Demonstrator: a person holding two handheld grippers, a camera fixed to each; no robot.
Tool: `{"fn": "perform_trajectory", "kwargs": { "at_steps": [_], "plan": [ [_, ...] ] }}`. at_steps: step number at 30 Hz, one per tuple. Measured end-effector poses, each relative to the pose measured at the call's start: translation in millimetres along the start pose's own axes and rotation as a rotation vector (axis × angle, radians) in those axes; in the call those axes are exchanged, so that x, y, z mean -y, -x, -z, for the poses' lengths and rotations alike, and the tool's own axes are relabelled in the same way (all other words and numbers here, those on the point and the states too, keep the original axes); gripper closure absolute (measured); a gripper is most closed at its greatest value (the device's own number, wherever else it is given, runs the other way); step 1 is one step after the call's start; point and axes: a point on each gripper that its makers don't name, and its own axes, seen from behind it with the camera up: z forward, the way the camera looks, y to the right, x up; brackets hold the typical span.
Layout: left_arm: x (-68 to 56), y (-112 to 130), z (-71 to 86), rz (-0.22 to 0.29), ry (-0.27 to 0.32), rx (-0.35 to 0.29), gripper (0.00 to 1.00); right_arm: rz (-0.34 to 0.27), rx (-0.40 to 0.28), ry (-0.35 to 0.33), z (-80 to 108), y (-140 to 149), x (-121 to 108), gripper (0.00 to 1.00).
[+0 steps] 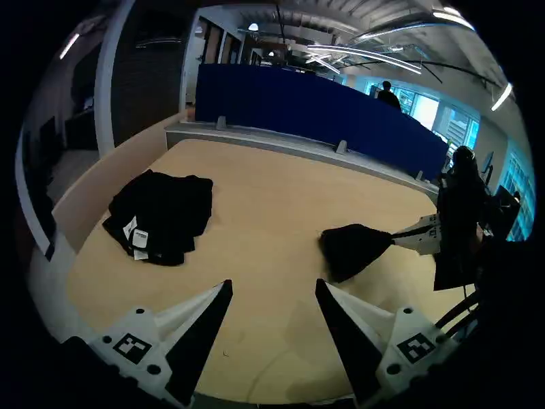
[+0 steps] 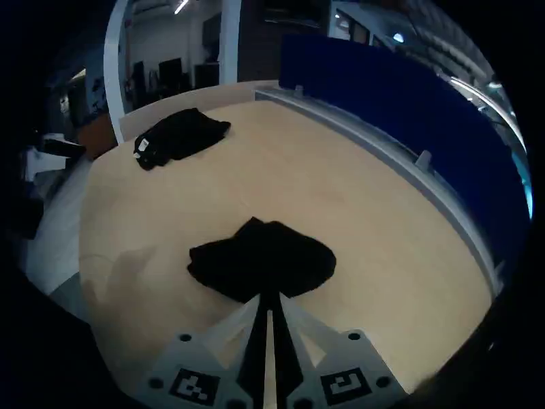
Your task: Fold towel
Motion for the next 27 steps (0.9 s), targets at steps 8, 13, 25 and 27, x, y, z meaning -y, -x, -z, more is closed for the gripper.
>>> {"fn": "perform_trajectory", "kwargs": {
  "at_steps": [8, 13, 25, 27],
  "plan": [
    [-6.8, -13.9, -4.1, -0.024, 0.019, -0.01, 0.1, 0.013, -0.078, 0.039, 28.2, -49.8, -19.5, 0.95],
    [-12.3, -21.1, -7.4, -0.029, 0.034, -0.013, 0.1, 0.009, -0.105, 0.061, 44.8, -65.4, -33.3, 0.95],
    [-17.8, -36.2, -12.2, -0.044, 0.051, -0.016, 0.1, -0.023, -0.116, 0.134, 78.3, -61.7, -88.1, 0.95],
    [-18.2, -37.7, -13.5, -0.047, 0.052, -0.016, 0.1, -0.03, -0.116, 0.148, 84.8, -59.2, -99.6, 0.95]
  ]
}}
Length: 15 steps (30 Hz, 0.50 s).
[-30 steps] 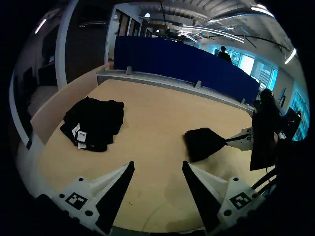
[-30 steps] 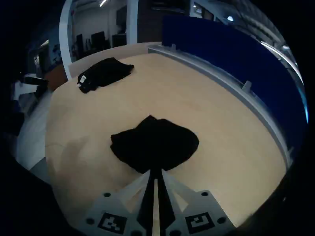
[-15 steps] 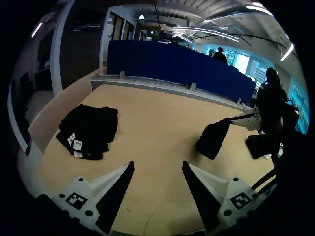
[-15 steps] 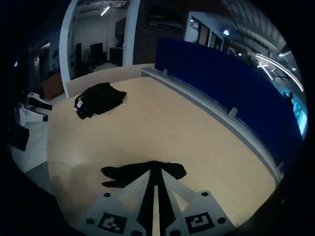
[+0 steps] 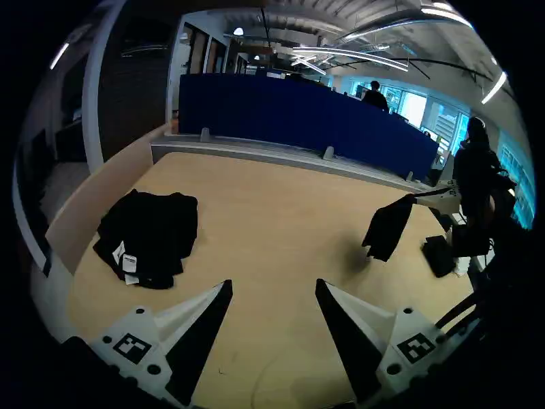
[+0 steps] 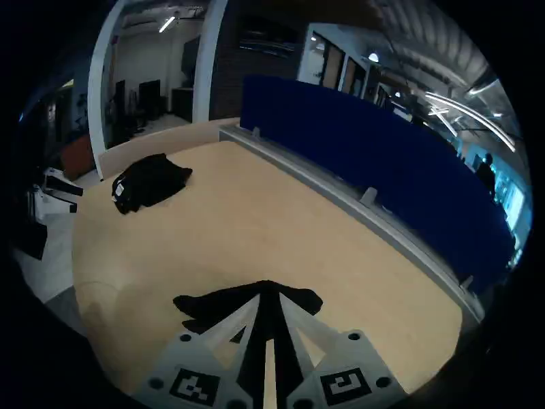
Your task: Fold towel
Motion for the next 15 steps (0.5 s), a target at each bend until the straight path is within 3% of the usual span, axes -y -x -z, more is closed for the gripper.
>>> {"fn": "perform_trajectory", "kwargs": {
  "at_steps": [15],
  "plan": [
    [-11.9, -10.0, -11.9, -0.011, 0.012, 0.013, 0.1, -0.049, 0.03, 0.123, 46.3, 32.0, -106.0, 0.95]
  ]
}}
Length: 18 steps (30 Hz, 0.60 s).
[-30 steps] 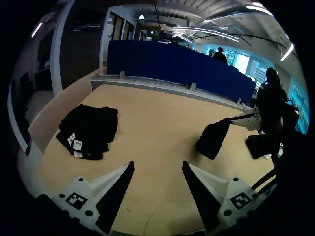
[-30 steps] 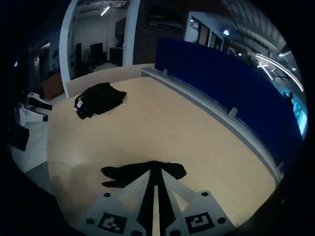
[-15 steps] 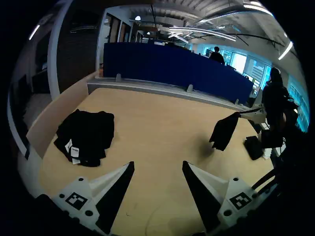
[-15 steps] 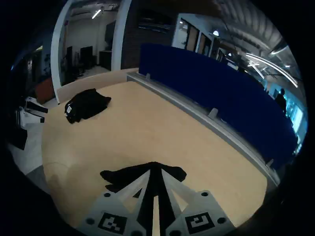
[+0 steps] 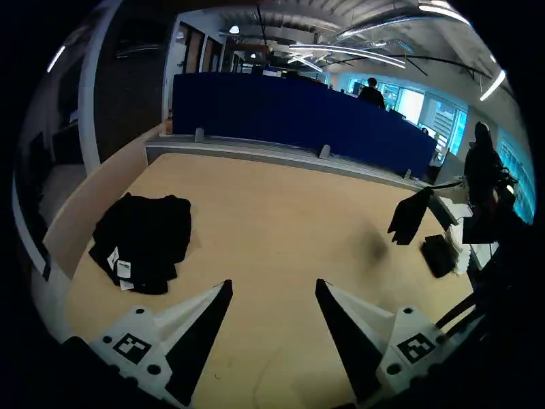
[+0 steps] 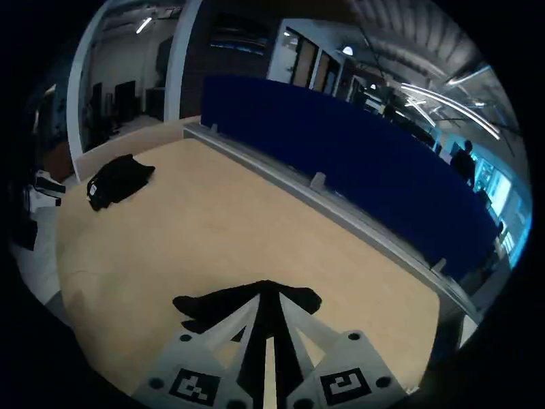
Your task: Fold towel
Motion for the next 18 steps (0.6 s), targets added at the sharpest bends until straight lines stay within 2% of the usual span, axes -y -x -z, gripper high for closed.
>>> {"fn": "perform_trajectory", "kwargs": {
  "at_steps": [6, 18],
  "plan": [
    [-2.3, -2.0, -4.7, 0.009, 0.001, 0.004, 0.1, -0.021, 0.019, 0.04, 12.7, 16.7, -41.5, 0.96],
    [-4.8, -4.2, -9.9, -0.017, -0.014, 0.017, 0.1, -0.062, 0.05, 0.111, 29.2, 48.1, -109.1, 0.95]
  ]
}}
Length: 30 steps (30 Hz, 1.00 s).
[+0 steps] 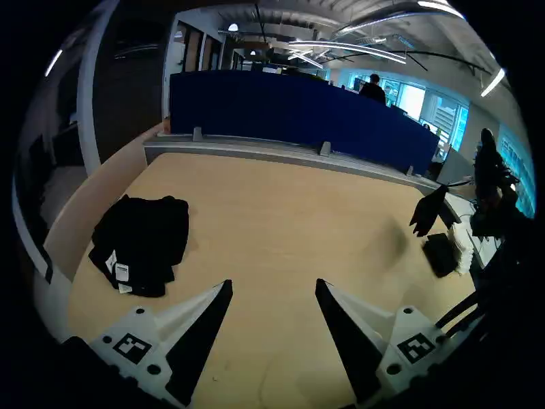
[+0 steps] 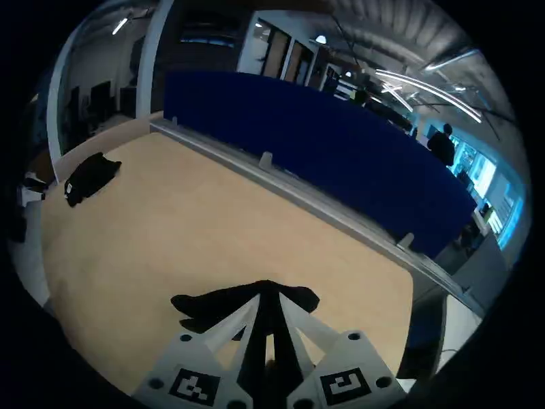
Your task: Fold towel
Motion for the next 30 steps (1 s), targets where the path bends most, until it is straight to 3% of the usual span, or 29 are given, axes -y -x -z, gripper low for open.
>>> {"fn": "perform_trajectory", "kwargs": {
  "at_steps": [16, 30],
  "plan": [
    [-15.5, -3.1, -8.0, -0.022, 0.0, 0.012, 0.1, -0.031, 0.045, 0.062, 10.0, 37.3, -62.4, 0.96],
    [-31.0, -4.3, -10.3, -0.041, 0.009, 0.018, 0.1, -0.052, 0.073, 0.079, 20.9, 65.0, -74.1, 0.96]
  ]
}}
